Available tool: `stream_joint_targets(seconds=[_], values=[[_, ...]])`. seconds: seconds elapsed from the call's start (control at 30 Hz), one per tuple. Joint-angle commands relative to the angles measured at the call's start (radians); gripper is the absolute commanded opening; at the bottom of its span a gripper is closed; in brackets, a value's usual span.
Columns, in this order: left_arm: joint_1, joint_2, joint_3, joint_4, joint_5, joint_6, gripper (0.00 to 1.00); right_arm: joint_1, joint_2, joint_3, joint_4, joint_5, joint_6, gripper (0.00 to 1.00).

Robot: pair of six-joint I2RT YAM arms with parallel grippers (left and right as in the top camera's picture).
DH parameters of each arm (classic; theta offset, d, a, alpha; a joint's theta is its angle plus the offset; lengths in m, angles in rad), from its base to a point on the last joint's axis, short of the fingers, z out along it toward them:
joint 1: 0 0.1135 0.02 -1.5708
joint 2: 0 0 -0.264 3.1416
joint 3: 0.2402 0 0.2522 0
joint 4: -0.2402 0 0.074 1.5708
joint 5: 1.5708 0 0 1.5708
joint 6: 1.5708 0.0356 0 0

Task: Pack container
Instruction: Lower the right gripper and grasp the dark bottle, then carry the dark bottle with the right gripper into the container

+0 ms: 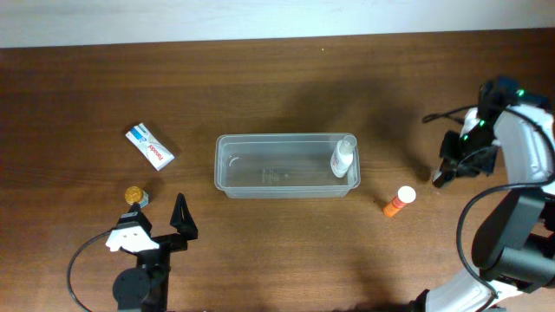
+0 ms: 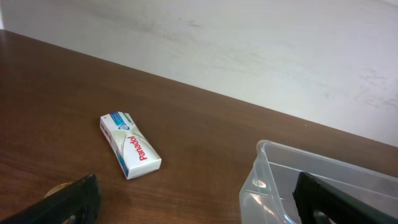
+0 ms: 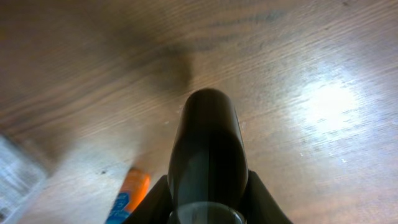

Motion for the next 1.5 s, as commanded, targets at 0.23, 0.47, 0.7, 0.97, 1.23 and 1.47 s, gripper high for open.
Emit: stream_joint_targets(seconds=[0.23, 0.47, 0.7, 0.97, 1.23, 1.47], values=[[0.004, -0.009, -0.006, 0.0, 0.011, 0.009, 0.99, -0.003, -0.087, 0.318, -0.19, -0.235, -0.026, 0.23], [0.004, -0.009, -0.006, 0.0, 0.011, 0.008, 0.99, 0.014, -0.227, 0.383, -0.193, -0.534, -0.047, 0.23], [0.004, -0.009, -0.006, 0.0, 0.011, 0.008, 0.99, 0.221, -0.393, 0.383, -0.128, -0.563, -0.061, 0.23], [0.004, -0.009, -0.006, 0.0, 0.011, 0.008, 0.99, 0.512, -0.391, 0.364, -0.115, -0.259, 0.002, 0.24], [0.004, -0.009, -0.006, 0.0, 0.011, 0.008, 0.99, 0.713, -0.295, 0.249, -0.021, -0.031, 0.148, 0.24], [0.004, -0.009, -0.006, 0.0, 0.011, 0.008, 0.99, 0.802, -0.124, 0.221, 0.022, 0.083, 0.274, 0.24]])
